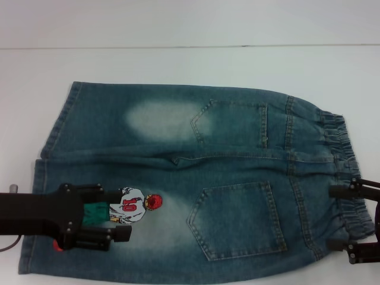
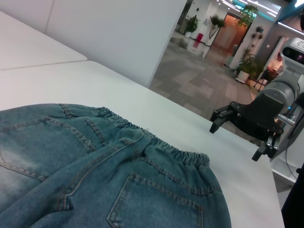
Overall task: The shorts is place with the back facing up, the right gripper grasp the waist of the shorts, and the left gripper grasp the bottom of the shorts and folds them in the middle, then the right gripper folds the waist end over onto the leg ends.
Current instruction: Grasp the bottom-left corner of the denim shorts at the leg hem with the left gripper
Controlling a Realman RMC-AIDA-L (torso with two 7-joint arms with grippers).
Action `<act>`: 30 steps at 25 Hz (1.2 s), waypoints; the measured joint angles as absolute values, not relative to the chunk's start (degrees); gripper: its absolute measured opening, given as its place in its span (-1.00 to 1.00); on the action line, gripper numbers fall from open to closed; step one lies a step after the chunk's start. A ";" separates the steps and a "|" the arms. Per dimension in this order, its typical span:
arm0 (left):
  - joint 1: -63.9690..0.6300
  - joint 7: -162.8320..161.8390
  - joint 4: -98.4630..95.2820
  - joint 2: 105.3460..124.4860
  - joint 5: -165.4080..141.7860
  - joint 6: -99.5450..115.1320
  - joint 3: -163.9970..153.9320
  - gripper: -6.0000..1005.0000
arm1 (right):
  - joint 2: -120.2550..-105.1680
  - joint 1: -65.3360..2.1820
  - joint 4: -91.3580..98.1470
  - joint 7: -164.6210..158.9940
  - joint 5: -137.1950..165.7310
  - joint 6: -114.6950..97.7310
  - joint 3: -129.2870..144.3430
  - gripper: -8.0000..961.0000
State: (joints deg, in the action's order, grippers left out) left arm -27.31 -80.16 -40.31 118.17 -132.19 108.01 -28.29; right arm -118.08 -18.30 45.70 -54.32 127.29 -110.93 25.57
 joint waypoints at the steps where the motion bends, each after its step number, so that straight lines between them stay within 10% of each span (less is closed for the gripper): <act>1: -27.31 -80.16 -40.33 118.20 -132.16 107.96 -28.23 0.76 | -118.11 -18.33 45.70 -54.31 127.28 -110.92 25.51 0.90; 30: -30.76 -135.89 -64.07 116.53 -147.39 115.79 -32.33 0.74 | -117.35 -16.00 47.55 -52.08 126.64 -110.18 16.98 0.89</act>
State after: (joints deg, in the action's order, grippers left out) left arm -30.76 -135.89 -64.07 116.53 -147.39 115.79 -32.33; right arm -117.35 -16.00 47.55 -52.08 126.64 -110.18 16.98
